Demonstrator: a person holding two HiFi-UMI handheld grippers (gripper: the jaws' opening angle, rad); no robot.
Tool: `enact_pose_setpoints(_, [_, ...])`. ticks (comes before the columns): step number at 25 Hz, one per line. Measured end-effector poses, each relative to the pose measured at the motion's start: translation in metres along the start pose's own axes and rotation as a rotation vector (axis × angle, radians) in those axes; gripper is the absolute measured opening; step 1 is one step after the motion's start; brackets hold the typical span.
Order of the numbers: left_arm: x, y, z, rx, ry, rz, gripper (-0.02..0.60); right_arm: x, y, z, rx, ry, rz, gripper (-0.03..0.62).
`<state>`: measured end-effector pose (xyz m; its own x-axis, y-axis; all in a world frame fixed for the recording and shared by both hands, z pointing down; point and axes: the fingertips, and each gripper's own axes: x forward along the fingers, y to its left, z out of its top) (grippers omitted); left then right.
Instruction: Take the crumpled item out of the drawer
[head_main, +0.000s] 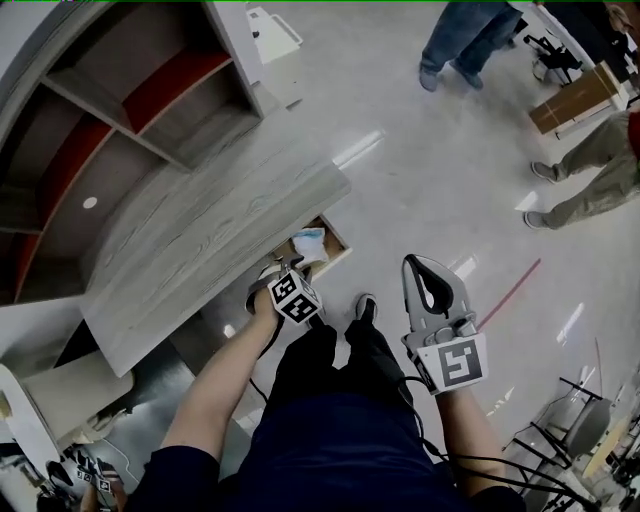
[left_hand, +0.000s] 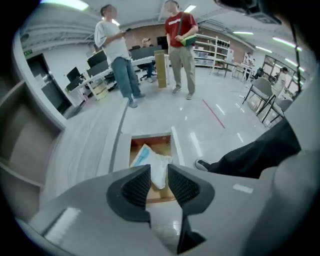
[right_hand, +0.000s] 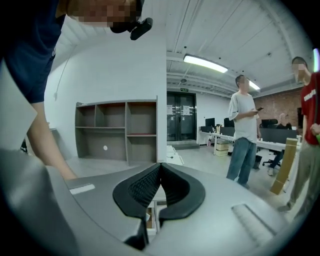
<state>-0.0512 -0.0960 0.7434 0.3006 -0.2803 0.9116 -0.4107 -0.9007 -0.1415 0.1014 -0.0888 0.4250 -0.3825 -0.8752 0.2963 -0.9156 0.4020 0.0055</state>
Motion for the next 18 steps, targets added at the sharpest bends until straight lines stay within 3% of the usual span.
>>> enact_pose_setpoints(7, [0.059, -0.005, -0.010, -0.048, 0.117, -0.028, 0.089, 0.008, -0.032, -0.038, 0.098, 0.066, 0.014, 0.006])
enact_pose_setpoints(14, [0.094, -0.006, -0.021, -0.045, 0.214, -0.095, 0.090, 0.008, -0.053, -0.076, 0.193, 0.126, -0.020, 0.006])
enact_pose_setpoints(18, [0.105, -0.011, -0.026, -0.004, 0.273, -0.127, 0.089, 0.010, -0.063, -0.085, 0.227, 0.132, -0.028, 0.006])
